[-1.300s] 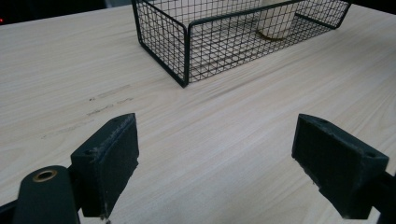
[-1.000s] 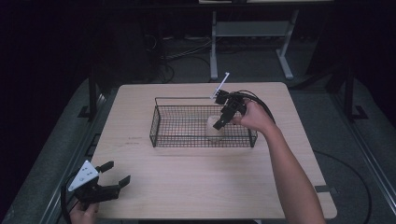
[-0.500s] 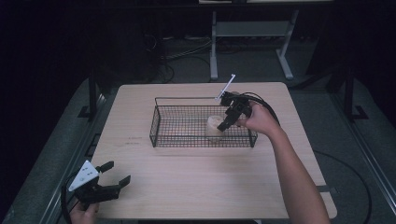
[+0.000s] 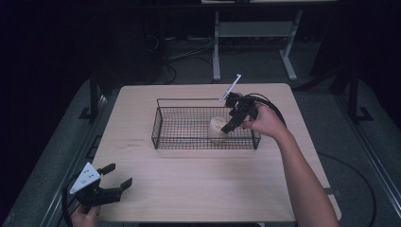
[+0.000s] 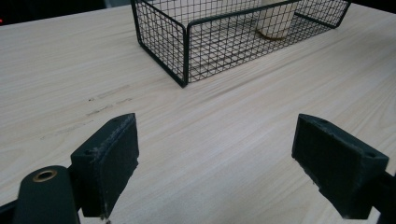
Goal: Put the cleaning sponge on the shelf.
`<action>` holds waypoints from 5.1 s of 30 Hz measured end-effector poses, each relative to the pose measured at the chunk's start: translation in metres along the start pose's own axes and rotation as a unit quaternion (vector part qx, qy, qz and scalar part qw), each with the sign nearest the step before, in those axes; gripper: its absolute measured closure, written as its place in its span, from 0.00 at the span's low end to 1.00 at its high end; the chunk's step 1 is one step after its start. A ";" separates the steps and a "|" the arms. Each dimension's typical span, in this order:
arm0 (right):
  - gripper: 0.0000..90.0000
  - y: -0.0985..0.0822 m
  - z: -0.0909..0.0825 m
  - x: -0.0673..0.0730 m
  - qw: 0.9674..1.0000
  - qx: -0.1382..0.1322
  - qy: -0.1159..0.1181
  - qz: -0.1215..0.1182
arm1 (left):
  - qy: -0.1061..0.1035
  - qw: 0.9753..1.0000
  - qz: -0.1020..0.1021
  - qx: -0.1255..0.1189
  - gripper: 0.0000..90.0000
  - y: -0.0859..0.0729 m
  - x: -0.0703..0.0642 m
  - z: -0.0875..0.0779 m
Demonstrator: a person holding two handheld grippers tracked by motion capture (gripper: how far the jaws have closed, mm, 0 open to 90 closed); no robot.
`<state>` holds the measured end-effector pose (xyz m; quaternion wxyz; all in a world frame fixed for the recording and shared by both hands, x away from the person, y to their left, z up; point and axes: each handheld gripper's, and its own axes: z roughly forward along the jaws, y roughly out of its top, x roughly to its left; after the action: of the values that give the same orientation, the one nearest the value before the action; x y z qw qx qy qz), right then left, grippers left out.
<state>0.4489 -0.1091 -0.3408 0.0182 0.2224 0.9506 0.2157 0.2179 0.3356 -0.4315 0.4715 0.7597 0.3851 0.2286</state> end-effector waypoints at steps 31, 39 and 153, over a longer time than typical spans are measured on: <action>0.18 -0.024 -0.007 0.023 1.000 -0.007 0.016 -0.007 | -0.003 1.000 0.003 0.005 0.16 0.000 -0.001 0.002; 0.19 -0.031 -0.009 0.030 1.000 -0.011 0.008 -0.017 | -0.005 1.000 0.004 0.006 0.15 0.000 -0.002 0.003; 0.18 -0.188 0.020 0.086 0.996 -0.054 0.034 0.054 | -0.010 1.000 0.009 0.016 0.15 -0.001 -0.002 0.004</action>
<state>0.2958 -0.2162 -0.4324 -0.0139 0.2643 0.9242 0.2752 0.2188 0.3322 -0.4345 0.4606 0.7730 0.3772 0.2193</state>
